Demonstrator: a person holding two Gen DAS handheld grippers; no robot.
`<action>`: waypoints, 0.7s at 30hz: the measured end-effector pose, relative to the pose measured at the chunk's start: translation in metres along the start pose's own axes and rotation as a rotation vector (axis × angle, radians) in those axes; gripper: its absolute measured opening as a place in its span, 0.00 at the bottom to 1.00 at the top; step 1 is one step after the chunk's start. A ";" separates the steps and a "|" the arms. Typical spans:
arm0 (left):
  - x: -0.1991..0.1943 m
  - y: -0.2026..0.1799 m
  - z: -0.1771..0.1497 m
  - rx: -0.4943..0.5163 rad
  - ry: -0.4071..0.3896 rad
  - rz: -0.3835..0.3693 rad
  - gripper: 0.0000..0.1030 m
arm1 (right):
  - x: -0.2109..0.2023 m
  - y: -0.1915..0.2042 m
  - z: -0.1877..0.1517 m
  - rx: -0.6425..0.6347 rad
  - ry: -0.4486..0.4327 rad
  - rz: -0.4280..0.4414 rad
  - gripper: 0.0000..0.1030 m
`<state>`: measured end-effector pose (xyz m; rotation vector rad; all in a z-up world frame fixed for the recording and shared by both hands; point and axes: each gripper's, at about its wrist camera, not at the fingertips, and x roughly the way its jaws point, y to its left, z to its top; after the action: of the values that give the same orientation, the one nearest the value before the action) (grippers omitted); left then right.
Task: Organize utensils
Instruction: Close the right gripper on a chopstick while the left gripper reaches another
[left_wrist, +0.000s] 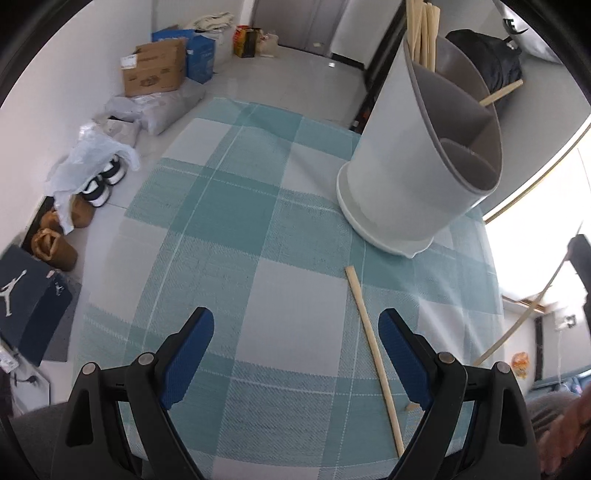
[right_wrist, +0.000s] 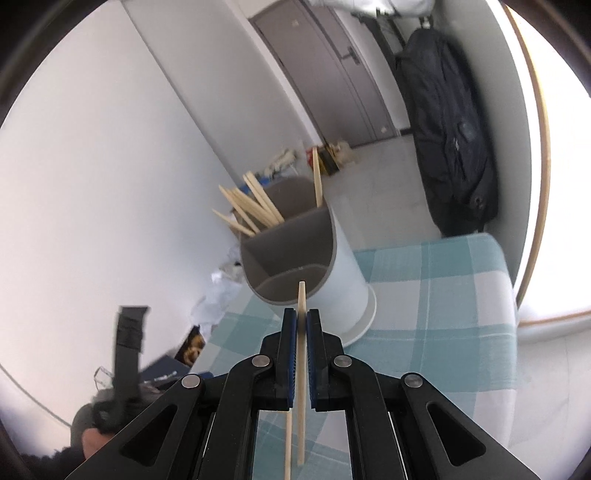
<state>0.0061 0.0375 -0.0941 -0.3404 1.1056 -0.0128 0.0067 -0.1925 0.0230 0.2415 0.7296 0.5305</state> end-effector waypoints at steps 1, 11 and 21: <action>0.002 -0.003 -0.001 0.000 0.004 0.001 0.85 | -0.004 -0.001 0.000 0.006 -0.006 0.005 0.04; 0.022 -0.037 0.010 0.068 0.050 0.094 0.85 | -0.021 -0.017 0.000 0.029 -0.033 0.020 0.04; 0.042 -0.053 0.011 0.144 0.106 0.189 0.41 | -0.037 -0.017 0.001 0.021 -0.067 0.021 0.04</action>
<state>0.0433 -0.0176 -0.1114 -0.1067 1.2306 0.0573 -0.0096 -0.2270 0.0382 0.2851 0.6679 0.5324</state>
